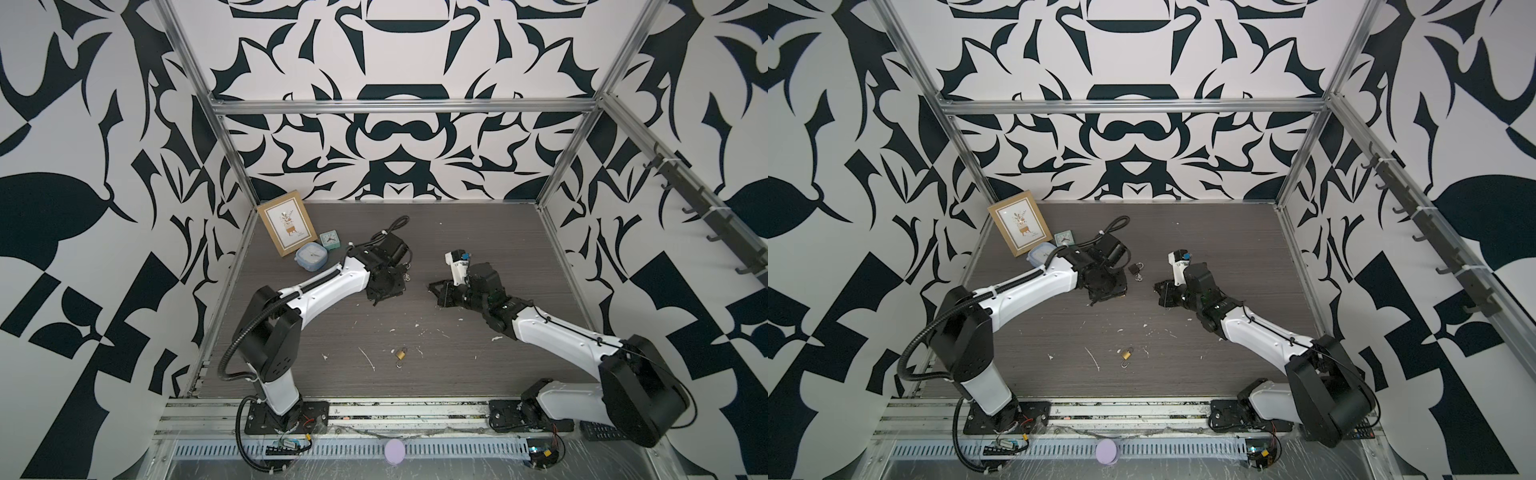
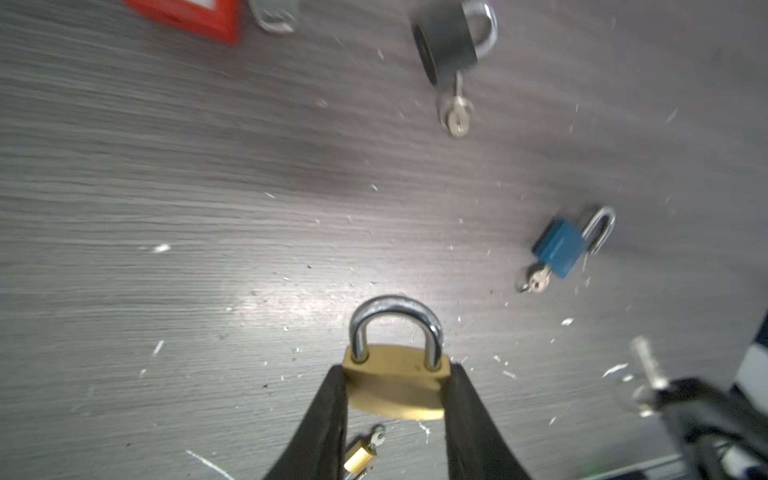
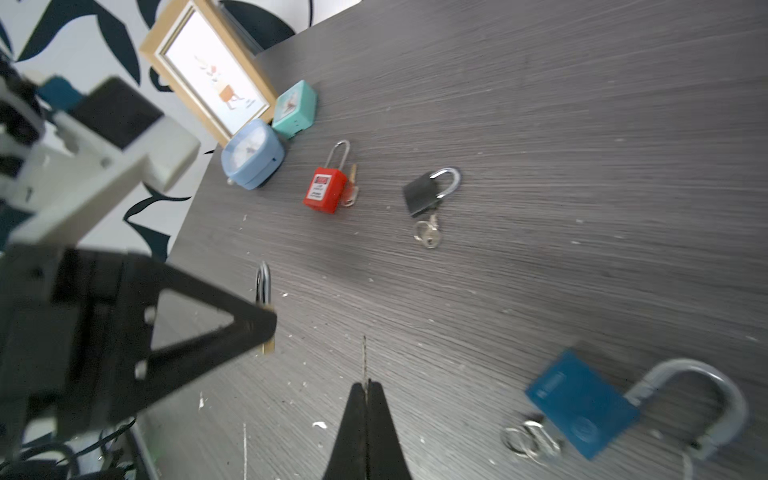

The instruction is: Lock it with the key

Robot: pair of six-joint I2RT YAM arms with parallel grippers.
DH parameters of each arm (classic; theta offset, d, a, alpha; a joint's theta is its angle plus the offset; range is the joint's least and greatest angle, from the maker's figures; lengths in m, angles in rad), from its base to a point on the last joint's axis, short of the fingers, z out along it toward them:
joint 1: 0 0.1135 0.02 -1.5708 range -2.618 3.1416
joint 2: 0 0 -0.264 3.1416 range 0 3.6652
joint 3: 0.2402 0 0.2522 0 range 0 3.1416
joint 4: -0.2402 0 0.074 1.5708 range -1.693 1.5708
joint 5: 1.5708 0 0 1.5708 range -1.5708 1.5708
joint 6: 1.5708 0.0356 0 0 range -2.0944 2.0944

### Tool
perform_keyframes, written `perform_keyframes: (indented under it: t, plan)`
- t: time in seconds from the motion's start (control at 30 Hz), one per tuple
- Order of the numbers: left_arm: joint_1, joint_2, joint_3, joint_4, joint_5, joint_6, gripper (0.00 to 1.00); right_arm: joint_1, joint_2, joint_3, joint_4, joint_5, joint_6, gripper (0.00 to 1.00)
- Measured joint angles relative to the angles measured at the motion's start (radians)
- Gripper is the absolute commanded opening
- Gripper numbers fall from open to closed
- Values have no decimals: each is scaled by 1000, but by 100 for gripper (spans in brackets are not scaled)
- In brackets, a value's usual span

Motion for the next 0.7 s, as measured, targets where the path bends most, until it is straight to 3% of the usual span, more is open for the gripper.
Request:
perform_keyframes:
  t: [0.23,0.7]
  plan:
    - [-92,172,60,-24,15,140,0,-10,-23,-33,-82,45,14,0]
    - [-97,246,124,-68,-61,199,0,-17,-18,-42,-90,49,14,0]
